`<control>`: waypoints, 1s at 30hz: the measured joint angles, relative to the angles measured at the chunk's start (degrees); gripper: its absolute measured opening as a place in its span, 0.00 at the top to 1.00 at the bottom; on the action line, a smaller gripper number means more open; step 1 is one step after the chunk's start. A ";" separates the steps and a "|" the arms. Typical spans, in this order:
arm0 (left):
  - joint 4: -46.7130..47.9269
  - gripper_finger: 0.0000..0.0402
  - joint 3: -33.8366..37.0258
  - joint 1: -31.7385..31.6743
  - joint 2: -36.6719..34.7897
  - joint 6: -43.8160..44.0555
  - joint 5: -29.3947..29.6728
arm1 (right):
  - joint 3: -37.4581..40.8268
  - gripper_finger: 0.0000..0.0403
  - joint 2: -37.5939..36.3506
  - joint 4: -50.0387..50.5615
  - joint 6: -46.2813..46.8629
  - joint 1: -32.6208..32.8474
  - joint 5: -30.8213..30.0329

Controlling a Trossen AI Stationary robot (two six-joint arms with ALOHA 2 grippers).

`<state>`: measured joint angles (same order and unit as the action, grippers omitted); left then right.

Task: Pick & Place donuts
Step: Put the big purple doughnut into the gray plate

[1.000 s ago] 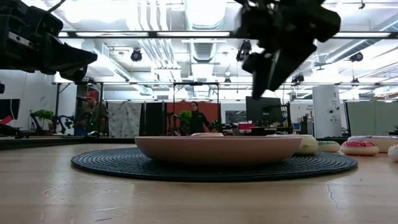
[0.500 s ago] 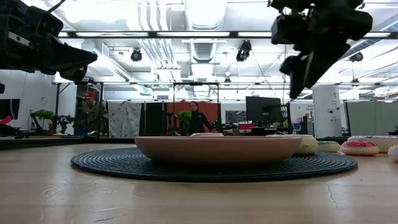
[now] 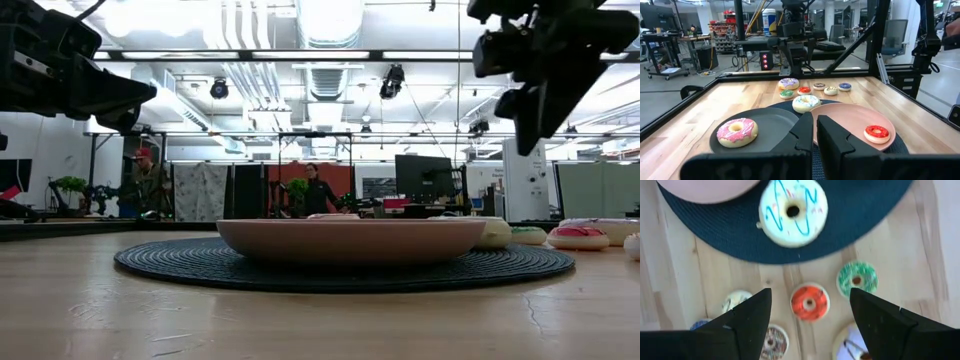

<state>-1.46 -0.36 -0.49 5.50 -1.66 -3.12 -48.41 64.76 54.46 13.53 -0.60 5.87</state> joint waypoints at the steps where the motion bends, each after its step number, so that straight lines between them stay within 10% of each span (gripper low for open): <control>1: -0.01 1.00 0.02 -0.01 0.02 -0.01 0.01 | 0.09 0.35 -0.50 0.92 0.08 0.00 0.02; 30: -0.01 1.00 0.02 0.00 0.02 0.00 0.00 | 9.97 0.35 -11.51 9.44 27.89 -2.47 -1.69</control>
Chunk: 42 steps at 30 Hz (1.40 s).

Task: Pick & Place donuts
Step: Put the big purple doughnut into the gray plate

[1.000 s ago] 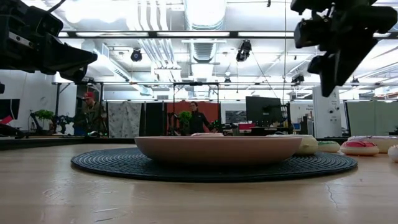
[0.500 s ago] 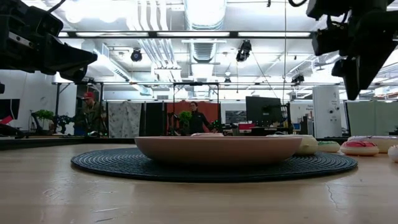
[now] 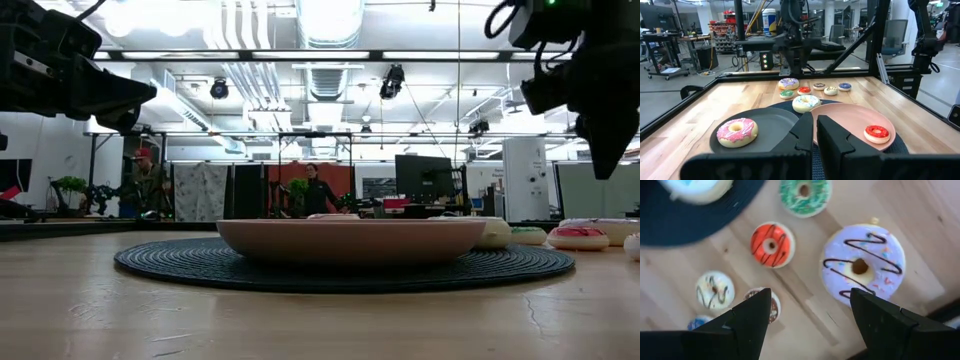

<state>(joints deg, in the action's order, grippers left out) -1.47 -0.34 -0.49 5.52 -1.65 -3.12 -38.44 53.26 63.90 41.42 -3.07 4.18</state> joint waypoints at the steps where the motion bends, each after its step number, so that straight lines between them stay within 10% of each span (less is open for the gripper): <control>1: 0.01 1.00 0.00 0.00 -0.01 -0.01 0.00 | 0.00 0.35 0.23 -0.05 1.79 0.00 -0.71; 16: 0.02 1.00 -0.01 -0.01 0.00 -0.01 0.00 | -0.50 0.34 2.46 -1.77 20.80 -2.01 -0.82; 42: 0.00 1.00 0.00 0.00 0.00 -0.01 -0.01 | 5.24 0.33 7.02 -9.68 26.55 -2.99 -4.39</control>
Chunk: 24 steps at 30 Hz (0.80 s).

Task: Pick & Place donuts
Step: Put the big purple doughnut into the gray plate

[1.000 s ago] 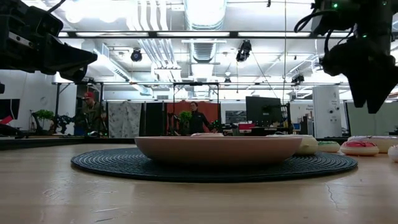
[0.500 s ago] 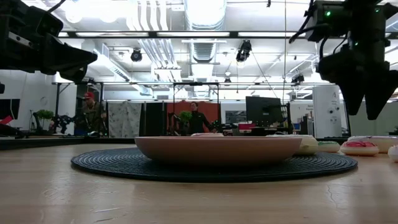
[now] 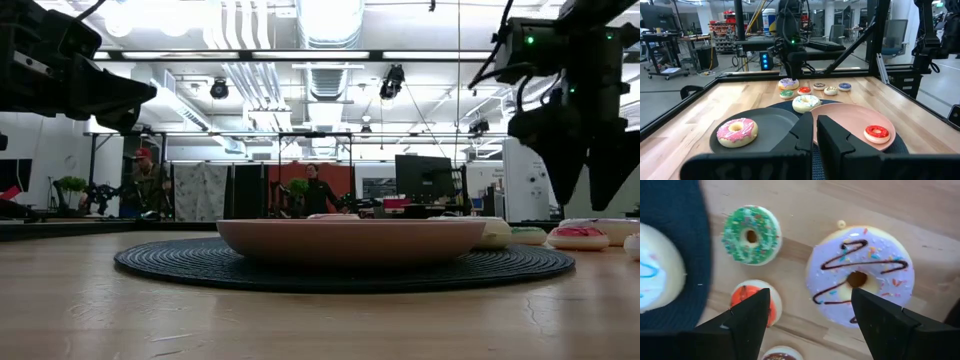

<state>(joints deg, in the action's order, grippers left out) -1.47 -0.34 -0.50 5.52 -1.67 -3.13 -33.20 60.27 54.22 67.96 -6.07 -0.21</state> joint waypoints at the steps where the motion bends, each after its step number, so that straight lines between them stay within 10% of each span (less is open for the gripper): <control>1: 0.01 1.00 -0.02 -0.02 -0.02 0.00 0.00 | 0.35 0.33 -0.03 -0.07 0.27 0.00 0.00; 24: 0.02 1.00 -0.01 0.00 0.00 0.02 0.02 | 3.07 0.35 -0.07 -2.90 2.17 0.04 -1.36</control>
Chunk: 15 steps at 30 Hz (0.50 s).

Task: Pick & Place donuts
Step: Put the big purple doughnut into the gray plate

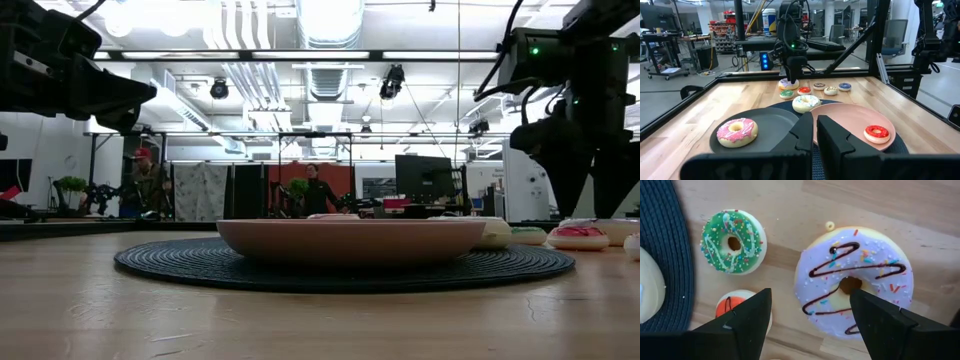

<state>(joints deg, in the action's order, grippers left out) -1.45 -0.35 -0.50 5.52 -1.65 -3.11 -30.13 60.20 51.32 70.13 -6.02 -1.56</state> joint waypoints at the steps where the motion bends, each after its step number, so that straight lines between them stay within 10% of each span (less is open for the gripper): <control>1: 0.00 1.00 0.00 0.00 -0.02 0.00 -0.01 | 0.08 0.35 0.00 -0.20 -0.02 0.00 -0.01; 15: -0.02 1.00 0.00 0.00 -0.01 -0.01 0.00 | 1.77 0.37 0.55 -3.07 0.41 -0.04 -0.15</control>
<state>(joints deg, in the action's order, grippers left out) -1.48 -0.35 -0.50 5.51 -1.66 -3.11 -28.36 60.76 48.25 70.54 -6.07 -1.71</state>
